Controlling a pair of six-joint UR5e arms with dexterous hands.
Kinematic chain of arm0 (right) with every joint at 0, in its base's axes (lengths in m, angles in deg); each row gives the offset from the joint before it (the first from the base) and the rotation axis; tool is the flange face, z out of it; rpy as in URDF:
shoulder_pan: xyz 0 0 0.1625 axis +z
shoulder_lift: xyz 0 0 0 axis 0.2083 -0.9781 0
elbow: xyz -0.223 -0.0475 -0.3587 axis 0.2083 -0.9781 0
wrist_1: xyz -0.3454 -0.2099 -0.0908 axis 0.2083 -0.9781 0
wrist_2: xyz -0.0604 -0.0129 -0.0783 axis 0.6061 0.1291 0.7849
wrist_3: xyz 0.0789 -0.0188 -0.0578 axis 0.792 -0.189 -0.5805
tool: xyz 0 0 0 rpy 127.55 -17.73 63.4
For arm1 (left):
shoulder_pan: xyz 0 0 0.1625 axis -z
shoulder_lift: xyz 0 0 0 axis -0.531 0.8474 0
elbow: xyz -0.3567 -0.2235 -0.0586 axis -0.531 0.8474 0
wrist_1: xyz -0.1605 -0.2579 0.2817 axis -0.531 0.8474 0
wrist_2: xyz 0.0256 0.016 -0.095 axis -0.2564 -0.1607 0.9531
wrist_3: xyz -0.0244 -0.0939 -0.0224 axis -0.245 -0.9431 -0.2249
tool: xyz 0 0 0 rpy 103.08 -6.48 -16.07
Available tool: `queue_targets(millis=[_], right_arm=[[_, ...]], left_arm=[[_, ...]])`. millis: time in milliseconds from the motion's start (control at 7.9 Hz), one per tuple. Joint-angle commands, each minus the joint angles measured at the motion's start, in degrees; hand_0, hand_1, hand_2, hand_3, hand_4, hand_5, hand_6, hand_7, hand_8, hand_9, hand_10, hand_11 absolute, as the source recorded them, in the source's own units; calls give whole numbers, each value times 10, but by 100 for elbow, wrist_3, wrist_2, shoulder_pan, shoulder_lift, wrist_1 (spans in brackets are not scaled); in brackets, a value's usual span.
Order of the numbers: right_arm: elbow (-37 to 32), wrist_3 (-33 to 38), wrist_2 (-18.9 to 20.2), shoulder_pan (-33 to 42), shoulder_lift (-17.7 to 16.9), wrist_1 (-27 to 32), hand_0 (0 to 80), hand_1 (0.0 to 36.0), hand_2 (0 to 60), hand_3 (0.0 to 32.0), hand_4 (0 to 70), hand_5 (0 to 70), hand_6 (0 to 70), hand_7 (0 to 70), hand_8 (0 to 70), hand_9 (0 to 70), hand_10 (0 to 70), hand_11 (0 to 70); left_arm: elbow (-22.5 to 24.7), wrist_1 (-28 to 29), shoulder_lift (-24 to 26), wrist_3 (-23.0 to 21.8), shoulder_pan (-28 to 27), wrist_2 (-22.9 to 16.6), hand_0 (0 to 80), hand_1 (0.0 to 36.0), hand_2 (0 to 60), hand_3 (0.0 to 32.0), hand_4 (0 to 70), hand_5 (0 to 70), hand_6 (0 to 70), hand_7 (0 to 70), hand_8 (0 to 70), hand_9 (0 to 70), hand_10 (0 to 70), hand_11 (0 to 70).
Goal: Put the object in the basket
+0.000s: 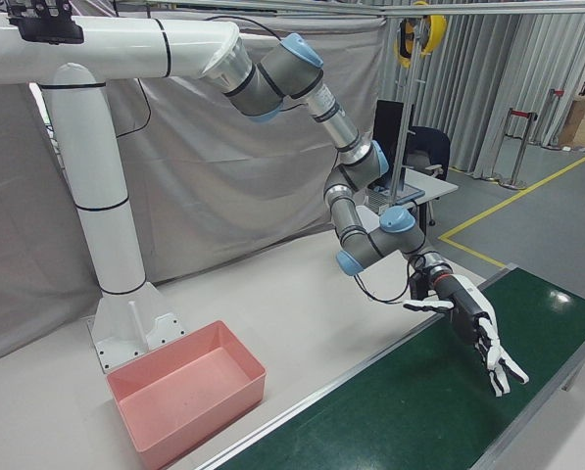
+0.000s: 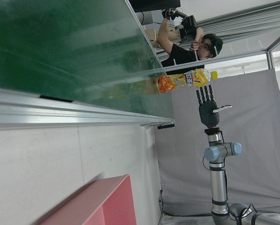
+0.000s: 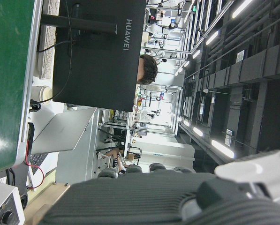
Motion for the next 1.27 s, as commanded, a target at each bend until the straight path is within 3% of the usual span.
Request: queue_targets(millis=[0, 1139], right_arm=[[-9, 0, 0, 0, 0, 0, 0, 0, 0, 0, 0, 0, 0, 0, 0, 0, 0, 0], [9, 0, 0, 9, 0, 0, 0, 0, 0, 0, 0, 0, 0, 0, 0, 0, 0, 0]], left_arm=[[0, 0, 0, -10, 3, -3, 487, 86, 0, 64, 118, 220, 13, 10, 90, 92, 73, 116], [0, 0, 0, 25, -15, 6, 491, 85, 0, 56, 120, 230, 16, 9, 91, 94, 74, 118]])
